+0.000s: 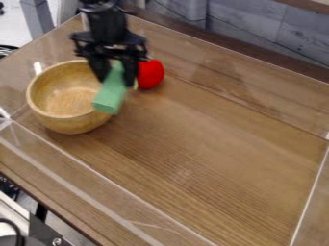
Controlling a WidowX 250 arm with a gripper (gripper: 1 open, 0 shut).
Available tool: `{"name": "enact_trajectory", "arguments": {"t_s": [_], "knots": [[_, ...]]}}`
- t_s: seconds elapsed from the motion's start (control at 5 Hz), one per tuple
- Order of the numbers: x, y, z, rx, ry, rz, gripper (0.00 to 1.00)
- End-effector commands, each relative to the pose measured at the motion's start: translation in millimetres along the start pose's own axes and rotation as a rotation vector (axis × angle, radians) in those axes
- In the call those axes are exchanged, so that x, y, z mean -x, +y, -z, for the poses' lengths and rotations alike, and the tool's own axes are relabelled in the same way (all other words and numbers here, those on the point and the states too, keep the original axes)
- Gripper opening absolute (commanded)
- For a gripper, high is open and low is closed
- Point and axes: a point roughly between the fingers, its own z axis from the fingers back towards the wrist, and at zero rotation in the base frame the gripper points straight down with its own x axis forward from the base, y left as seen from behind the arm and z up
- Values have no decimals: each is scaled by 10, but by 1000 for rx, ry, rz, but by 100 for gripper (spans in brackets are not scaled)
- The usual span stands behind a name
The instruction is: Remove the green stick from the brown bowl and put it on the table
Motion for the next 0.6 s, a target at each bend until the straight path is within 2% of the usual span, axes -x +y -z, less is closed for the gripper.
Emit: {"name": "enact_trajectory", "arguments": {"t_s": [0.0,0.4], "knots": [[-6,-194,103,-15,-35,34,0],[86,-750,489,-52,-28,33,0]]}}
